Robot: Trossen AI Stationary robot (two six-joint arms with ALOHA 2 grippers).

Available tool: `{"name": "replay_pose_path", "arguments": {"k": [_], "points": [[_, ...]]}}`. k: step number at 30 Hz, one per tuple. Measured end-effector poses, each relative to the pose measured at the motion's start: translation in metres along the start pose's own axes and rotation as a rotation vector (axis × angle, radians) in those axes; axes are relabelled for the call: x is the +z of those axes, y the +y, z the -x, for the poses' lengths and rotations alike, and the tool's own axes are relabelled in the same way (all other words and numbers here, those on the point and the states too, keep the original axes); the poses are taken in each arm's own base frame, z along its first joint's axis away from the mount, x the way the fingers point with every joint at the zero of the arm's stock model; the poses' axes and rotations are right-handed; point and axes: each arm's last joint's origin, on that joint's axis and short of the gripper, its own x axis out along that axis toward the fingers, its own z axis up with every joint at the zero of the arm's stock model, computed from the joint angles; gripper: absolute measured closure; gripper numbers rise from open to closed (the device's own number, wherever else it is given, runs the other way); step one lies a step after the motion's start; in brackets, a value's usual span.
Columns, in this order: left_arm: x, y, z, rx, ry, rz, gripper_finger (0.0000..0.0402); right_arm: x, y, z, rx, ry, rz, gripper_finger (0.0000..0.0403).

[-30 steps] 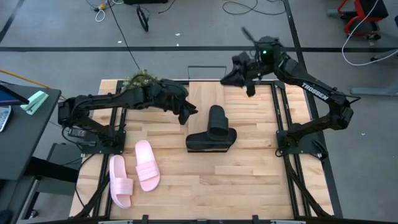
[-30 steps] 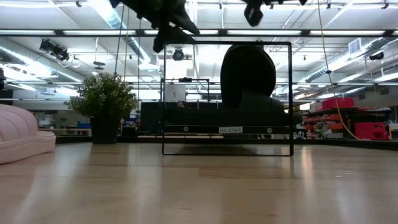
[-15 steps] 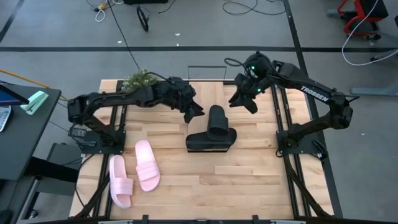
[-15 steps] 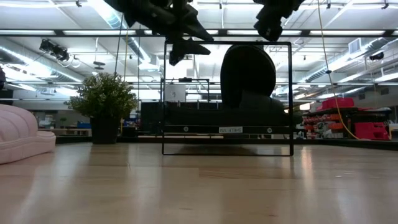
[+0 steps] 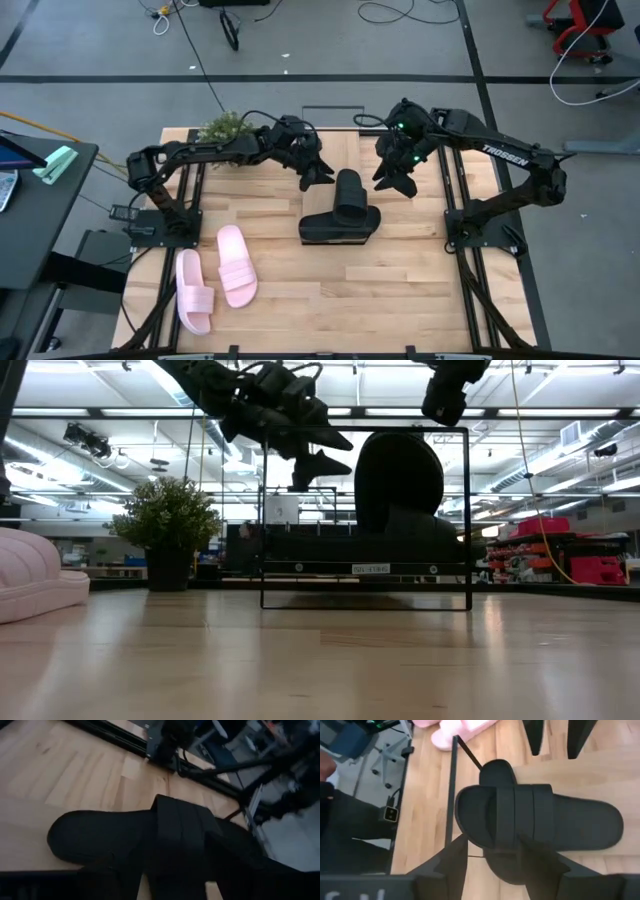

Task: Pick and place slides into the shelf
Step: Put the black slipper on the shelf

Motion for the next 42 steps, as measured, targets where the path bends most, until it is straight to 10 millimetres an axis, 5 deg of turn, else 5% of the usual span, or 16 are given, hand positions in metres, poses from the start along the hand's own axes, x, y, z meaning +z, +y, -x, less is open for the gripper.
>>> {"name": "replay_pose_path", "arguments": {"k": [13, 25, 34, 42], "points": [[-0.009, -0.002, -0.006, -0.012, 0.064, -0.535, 0.0194, 0.000, 0.020, -0.013, -0.054, 0.043, -0.058, 0.0211], [-0.020, -0.012, -0.020, 0.220, 0.249, -1.112, 0.0165, 0.000, 0.026, -0.017, -0.137, 0.050, -0.108, 0.0210], [-0.033, 0.005, -0.029, 0.245, 0.323, -1.038, 0.0148, 0.002, 0.026, -0.017, -0.154, 0.026, -0.124, 0.0210], [-0.030, 0.017, -0.019, 0.297, 0.322, -0.857, 0.0150, 0.002, 0.025, -0.017, -0.156, 0.020, -0.120, 0.0211]]}}
